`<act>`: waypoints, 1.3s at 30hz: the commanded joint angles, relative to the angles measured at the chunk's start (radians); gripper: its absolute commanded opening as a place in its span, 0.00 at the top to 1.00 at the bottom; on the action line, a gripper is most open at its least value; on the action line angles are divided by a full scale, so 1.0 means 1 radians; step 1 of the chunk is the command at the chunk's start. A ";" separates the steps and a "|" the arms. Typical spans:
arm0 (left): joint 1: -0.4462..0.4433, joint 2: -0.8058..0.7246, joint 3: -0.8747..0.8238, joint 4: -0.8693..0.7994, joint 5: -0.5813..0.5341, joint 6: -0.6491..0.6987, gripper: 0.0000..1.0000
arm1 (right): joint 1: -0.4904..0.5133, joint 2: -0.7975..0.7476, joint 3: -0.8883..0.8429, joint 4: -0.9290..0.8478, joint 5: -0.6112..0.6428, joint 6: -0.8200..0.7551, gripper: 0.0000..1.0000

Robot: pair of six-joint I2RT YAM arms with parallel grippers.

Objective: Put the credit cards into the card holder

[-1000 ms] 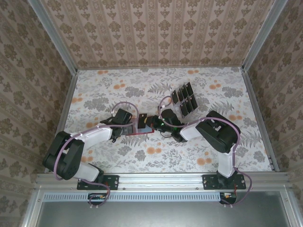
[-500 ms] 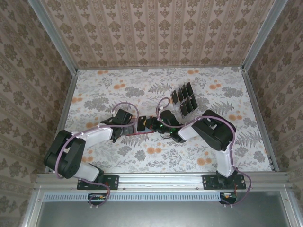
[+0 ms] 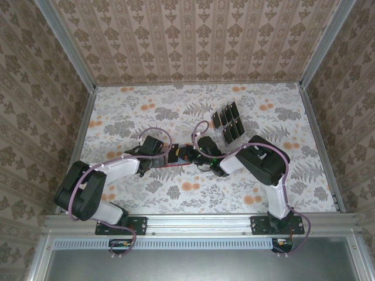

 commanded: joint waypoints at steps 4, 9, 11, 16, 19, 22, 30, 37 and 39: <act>0.009 0.007 -0.022 -0.031 -0.007 0.001 0.01 | 0.004 0.023 0.010 0.050 -0.020 0.004 1.00; 0.008 0.007 -0.025 -0.032 -0.006 0.000 0.01 | 0.004 0.026 0.009 0.047 -0.018 0.002 1.00; 0.008 0.005 -0.027 -0.031 -0.009 0.000 0.01 | 0.003 0.023 0.004 0.049 -0.011 0.002 1.00; 0.008 0.005 -0.031 -0.030 -0.008 -0.002 0.01 | -0.010 0.014 -0.002 0.051 -0.011 -0.001 1.00; 0.009 0.006 -0.034 -0.029 -0.010 -0.003 0.01 | -0.014 0.010 0.001 0.048 -0.012 -0.003 1.00; 0.008 0.006 -0.036 -0.027 -0.008 -0.004 0.01 | -0.017 0.008 0.002 0.047 -0.010 -0.005 1.00; 0.008 0.005 -0.038 -0.026 -0.009 -0.005 0.01 | -0.026 0.009 0.005 0.036 -0.002 -0.009 1.00; 0.009 0.005 -0.038 -0.024 -0.007 -0.005 0.01 | -0.028 0.029 0.011 0.034 -0.005 -0.009 1.00; 0.009 0.005 -0.038 -0.024 -0.007 -0.005 0.01 | -0.028 0.036 0.016 0.034 -0.012 -0.007 1.00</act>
